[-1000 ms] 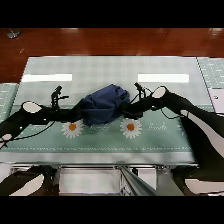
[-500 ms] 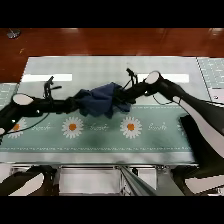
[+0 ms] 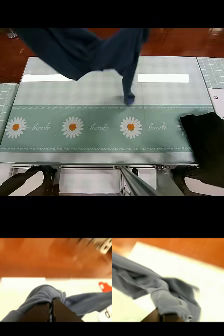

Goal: Fold the shirts.

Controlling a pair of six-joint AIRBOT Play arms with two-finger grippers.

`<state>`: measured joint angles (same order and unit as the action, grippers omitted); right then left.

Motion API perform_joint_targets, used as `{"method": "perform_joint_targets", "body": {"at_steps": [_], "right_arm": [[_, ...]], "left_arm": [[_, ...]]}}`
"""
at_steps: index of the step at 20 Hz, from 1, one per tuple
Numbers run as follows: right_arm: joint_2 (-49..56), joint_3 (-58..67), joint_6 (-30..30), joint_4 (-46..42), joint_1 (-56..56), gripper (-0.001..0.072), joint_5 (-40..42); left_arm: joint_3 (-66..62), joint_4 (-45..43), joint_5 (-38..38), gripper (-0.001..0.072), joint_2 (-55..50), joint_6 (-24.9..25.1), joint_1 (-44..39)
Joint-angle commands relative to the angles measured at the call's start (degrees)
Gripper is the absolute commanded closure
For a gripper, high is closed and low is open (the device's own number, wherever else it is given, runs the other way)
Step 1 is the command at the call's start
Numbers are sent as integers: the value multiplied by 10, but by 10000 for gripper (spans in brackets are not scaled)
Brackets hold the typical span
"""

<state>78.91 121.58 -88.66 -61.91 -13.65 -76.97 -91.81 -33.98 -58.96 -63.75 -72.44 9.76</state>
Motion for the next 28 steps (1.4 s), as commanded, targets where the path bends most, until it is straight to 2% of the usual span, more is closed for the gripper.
{"method": "perform_joint_targets", "body": {"at_steps": [1, 5, 8, 9, 12, 15, 18, 21, 23, 25, 26, 28], "right_arm": [[-151, -6, 26, -83, 14, 695, -38], [-300, -51, 7, -196, 14, 695, -103], [-365, -120, -28, -240, 14, 695, -163], [-381, -163, -40, -236, 14, 695, -163], [-410, -324, -48, -176, 14, 695, -145], [-403, -474, -47, -160, 14, 696, -49], [-333, -544, -63, -196, 15, 697, 50], [-193, -541, -70, -210, 35, 697, 141], [-91, -512, -73, -150, 81, 695, 189], [4, -458, -50, -72, 118, 695, 209], [47, -427, -38, -38, 129, 695, 204], [115, -376, -26, 7, 139, 695, 186]], "left_arm": [[-145, -34, -27, 679, 44, -13, 31], [-154, -203, -42, 679, 160, -50, 81], [-150, -325, -88, 679, 218, -73, 95], [-139, -337, -109, 679, 228, -83, 95], [-44, -289, -167, 679, 240, -84, 95], [144, -177, -176, 679, 234, -73, 95], [330, -148, -75, 679, 209, -61, 87], [414, -148, 27, 679, 122, -54, 30], [412, -148, 110, 679, 37, -34, -20], [388, -148, 201, 679, -48, -43, -46], [369, -148, 221, 679, -90, -58, -52], [326, -140, 213, 675, -164, -67, -56]]}}
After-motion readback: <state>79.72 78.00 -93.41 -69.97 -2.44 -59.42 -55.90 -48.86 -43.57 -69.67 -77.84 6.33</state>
